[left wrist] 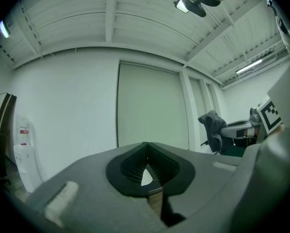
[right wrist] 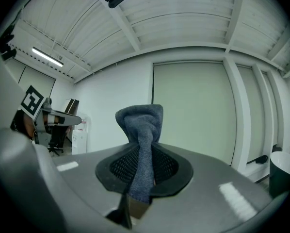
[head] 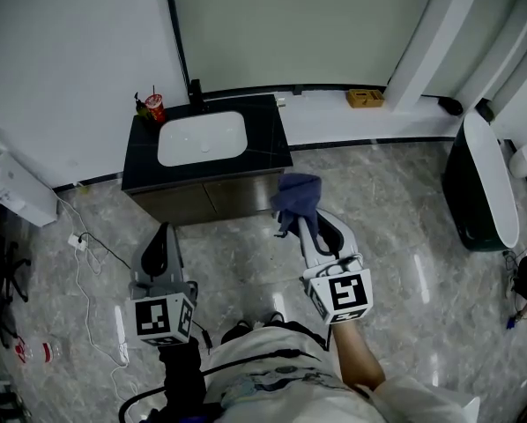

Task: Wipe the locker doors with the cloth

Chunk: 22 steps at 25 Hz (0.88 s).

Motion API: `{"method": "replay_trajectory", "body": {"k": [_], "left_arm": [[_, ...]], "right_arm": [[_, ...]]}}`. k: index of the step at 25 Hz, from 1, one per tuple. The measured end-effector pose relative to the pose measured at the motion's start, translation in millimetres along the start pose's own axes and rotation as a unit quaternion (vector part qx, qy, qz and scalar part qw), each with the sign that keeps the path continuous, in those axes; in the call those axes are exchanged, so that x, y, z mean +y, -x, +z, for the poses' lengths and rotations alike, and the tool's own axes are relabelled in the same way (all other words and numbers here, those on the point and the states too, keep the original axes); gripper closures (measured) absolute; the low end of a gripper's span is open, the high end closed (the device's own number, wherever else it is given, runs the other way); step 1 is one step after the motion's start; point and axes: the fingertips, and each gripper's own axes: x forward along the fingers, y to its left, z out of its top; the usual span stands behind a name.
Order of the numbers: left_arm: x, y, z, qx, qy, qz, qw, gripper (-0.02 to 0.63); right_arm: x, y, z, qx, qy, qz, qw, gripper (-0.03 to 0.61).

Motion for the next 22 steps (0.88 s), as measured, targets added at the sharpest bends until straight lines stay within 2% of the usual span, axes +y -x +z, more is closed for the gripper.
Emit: {"method": "replay_trajectory", "body": {"k": [10, 22], "left_arm": [[-8.9, -0.6, -2.8, 0.005, 0.001, -0.006, 1.0, 0.612], [-16.6, -0.4, -6.3, 0.009, 0.002, -0.015, 0.9998, 0.612]], "right_arm": [[2.9, -0.4, 1.0, 0.006, -0.011, 0.008, 1.0, 0.514], [0.9, 0.9, -1.9, 0.002, 0.002, 0.004, 1.0, 0.514]]}}
